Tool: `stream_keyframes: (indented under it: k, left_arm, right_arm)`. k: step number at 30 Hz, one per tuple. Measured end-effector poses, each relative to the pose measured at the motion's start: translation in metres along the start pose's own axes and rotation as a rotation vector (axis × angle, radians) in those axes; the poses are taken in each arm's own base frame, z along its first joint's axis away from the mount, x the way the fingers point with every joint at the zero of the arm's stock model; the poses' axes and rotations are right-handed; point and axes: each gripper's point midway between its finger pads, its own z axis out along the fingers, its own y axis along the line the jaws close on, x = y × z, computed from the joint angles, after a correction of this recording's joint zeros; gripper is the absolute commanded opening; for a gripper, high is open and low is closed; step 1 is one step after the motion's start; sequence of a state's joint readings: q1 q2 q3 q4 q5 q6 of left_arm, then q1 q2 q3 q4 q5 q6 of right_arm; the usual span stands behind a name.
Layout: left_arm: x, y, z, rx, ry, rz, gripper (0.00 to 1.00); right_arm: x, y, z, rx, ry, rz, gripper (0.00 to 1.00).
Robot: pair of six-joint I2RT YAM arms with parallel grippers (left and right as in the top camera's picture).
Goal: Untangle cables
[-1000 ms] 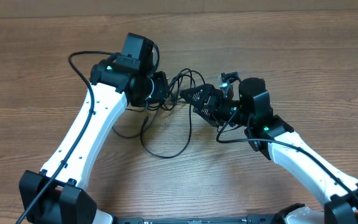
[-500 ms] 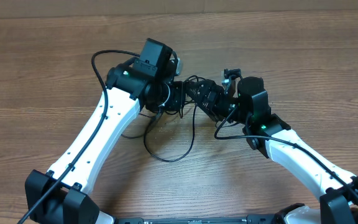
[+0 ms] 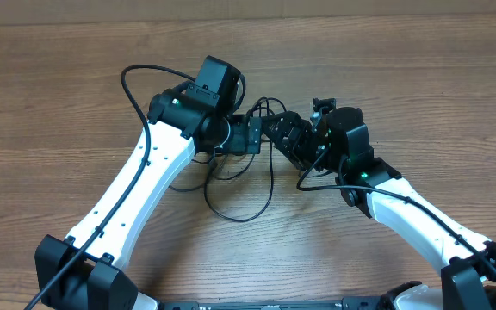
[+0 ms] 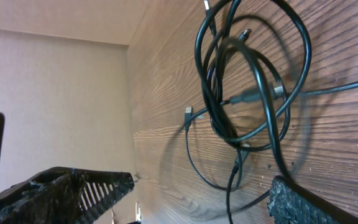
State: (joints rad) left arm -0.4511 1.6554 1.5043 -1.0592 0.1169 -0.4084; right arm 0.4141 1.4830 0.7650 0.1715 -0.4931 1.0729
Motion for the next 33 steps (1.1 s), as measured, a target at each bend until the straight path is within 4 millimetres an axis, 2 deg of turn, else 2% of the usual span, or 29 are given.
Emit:
stream_keyframes:
  k: [6, 14, 18, 22, 27, 33]
  left_arm:
    - [-0.005, 0.032, -0.003, -0.127, -0.023, -0.066, 1.00]
    - [-0.015, 0.082, -0.012, -0.260, -0.073, -0.293, 1.00]
    - [-0.018, 0.099, -0.015, -0.287, -0.092, -0.375, 0.99]
    - [-0.020, 0.109, -0.017, -0.306, -0.105, -0.417, 1.00]
    - [-0.023, 0.110, -0.018, -0.307, -0.117, -0.417, 1.00]
    - [-0.023, 0.110, -0.018, -0.307, -0.118, -0.420, 1.00]
  right_arm:
    - [0.000, 0.000, 0.000, 0.000, 0.000, 0.000, 0.95]
    - [0.002, 0.001, 0.000, -0.007, 0.013, -0.008, 0.94]
    - [0.003, 0.009, 0.000, -0.037, 0.016, -0.048, 0.93]
    - [0.004, 0.012, 0.002, -0.047, 0.013, -0.096, 0.91]
    - [0.011, 0.015, 0.007, -0.042, 0.004, -0.166, 0.89]
    - [0.011, 0.005, 0.023, -0.017, -0.022, -0.222, 0.82]
